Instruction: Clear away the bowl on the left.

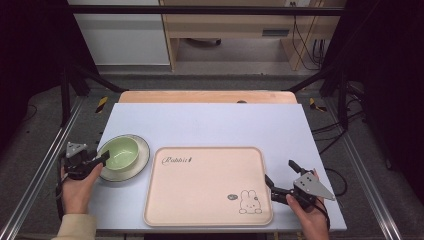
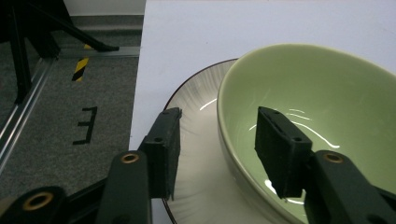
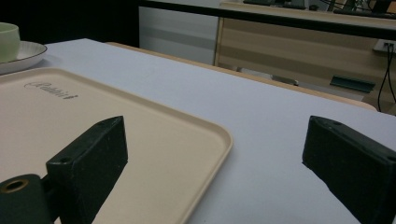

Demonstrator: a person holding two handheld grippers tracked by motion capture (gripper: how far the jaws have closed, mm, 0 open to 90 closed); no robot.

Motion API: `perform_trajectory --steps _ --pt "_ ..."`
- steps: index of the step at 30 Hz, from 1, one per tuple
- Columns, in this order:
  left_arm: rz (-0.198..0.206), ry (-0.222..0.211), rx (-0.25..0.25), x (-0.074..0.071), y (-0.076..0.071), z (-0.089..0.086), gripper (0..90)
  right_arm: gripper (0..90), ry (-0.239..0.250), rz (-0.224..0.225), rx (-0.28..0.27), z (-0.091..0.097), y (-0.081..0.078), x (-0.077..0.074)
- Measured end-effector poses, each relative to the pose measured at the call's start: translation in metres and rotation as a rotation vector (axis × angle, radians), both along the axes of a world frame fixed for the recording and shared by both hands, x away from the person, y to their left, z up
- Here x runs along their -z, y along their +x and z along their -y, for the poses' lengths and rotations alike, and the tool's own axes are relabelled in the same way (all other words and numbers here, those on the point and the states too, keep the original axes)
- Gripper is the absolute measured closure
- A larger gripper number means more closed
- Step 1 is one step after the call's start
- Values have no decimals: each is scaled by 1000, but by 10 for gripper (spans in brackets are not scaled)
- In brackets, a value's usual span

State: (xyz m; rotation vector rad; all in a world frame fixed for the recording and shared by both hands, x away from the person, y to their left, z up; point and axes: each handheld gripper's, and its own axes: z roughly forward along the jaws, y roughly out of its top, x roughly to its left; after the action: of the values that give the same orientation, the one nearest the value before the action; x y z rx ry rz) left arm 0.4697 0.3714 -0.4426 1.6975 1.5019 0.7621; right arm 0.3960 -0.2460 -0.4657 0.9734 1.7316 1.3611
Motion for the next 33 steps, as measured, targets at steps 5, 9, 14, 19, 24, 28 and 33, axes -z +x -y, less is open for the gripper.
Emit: perform_trajectory --steps 5,9,14,19,24,28,33 --pt "-32 -11 4 1 2 1 608 67 2 -6 1 0 1 1" --pt "-58 -23 9 0 4 3 647 67 3 -6 3 0 1 1" --pt "-99 -23 26 2 10 6 697 67 5 -11 6 2 2 1" --pt "-108 4 18 0 13 6 764 67 11 -10 7 3 2 1" --pt "-98 -42 32 1 11 3 828 64 10 -12 5 3 3 2" --pt "-84 -55 36 -2 9 3 833 60 7 -18 4 3 3 2" --pt "-55 -32 30 -10 5 7 829 60 4 -16 -2 2 2 2"
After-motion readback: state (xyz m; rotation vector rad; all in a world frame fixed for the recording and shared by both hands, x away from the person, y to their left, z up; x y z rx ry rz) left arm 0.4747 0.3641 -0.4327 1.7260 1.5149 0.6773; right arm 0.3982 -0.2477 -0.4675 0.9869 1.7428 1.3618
